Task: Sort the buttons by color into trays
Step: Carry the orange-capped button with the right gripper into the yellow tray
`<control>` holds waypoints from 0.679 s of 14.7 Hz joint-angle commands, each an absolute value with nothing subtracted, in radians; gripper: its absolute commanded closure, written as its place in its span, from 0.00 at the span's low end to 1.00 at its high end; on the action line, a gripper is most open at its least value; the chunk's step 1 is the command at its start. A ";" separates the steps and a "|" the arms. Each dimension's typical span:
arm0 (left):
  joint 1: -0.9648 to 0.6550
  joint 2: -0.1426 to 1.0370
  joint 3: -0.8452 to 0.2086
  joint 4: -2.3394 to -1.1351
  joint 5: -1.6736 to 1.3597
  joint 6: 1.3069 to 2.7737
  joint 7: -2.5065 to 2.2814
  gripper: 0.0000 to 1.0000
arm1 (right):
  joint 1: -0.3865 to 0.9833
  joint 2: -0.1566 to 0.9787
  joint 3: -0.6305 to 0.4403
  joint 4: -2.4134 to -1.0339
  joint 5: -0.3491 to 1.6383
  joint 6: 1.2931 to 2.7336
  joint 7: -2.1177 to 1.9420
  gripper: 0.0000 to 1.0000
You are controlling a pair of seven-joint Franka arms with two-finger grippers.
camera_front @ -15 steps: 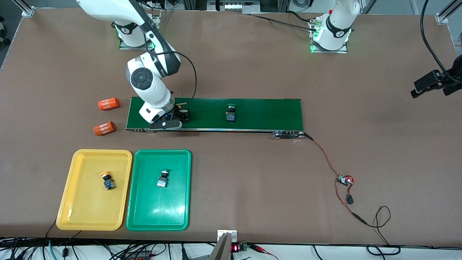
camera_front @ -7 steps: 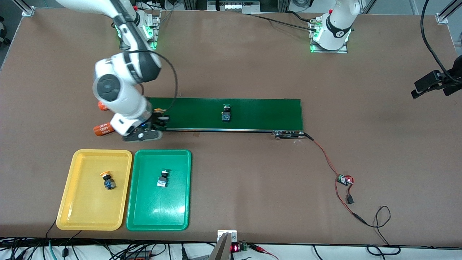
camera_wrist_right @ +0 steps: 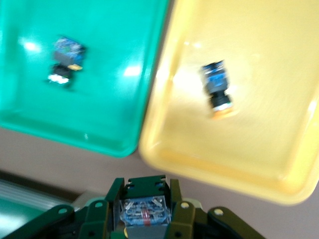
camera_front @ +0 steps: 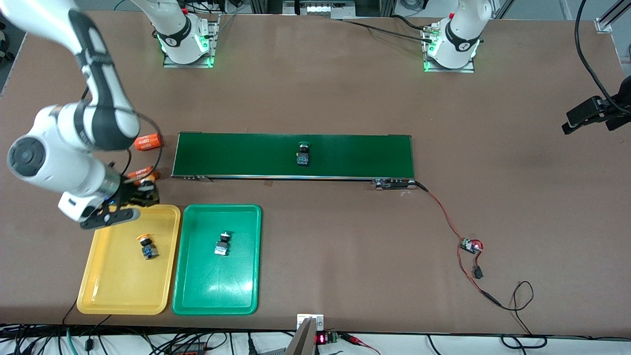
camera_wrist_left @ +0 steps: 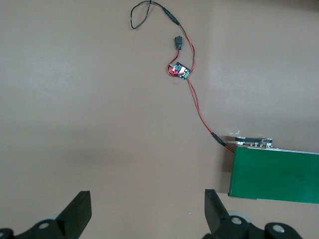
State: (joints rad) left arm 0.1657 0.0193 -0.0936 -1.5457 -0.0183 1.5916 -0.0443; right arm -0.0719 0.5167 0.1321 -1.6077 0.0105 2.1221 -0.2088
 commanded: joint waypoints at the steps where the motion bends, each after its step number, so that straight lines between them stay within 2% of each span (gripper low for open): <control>1: 0.175 0.005 -0.098 -1.566 -0.023 1.608 -0.025 0.00 | -0.084 0.655 0.150 -1.464 0.008 2.155 -0.250 0.94; 6: 0.166 0.002 -0.100 -1.566 -0.021 1.623 -0.025 0.00 | -0.087 0.761 0.138 -1.454 0.005 2.380 -0.311 0.94; 8: 0.169 0.003 -0.100 -1.577 -0.023 1.621 -0.025 0.00 | -0.087 0.778 0.129 -1.454 0.005 2.413 -0.322 0.93; 9: 0.173 0.003 -0.100 -1.581 -0.026 1.627 -0.018 0.00 | -0.086 0.782 0.129 -1.454 0.006 2.413 -0.321 0.78; 10: 0.169 0.002 -0.100 -1.580 -0.029 1.629 -0.015 0.00 | -0.084 0.784 0.129 -1.454 0.009 2.413 -0.311 0.30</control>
State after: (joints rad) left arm 0.1649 0.0199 -0.0967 -1.5535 -0.0183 1.6099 -0.0436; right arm -0.0858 0.7708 0.1278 -1.4830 0.0097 2.4142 -0.3004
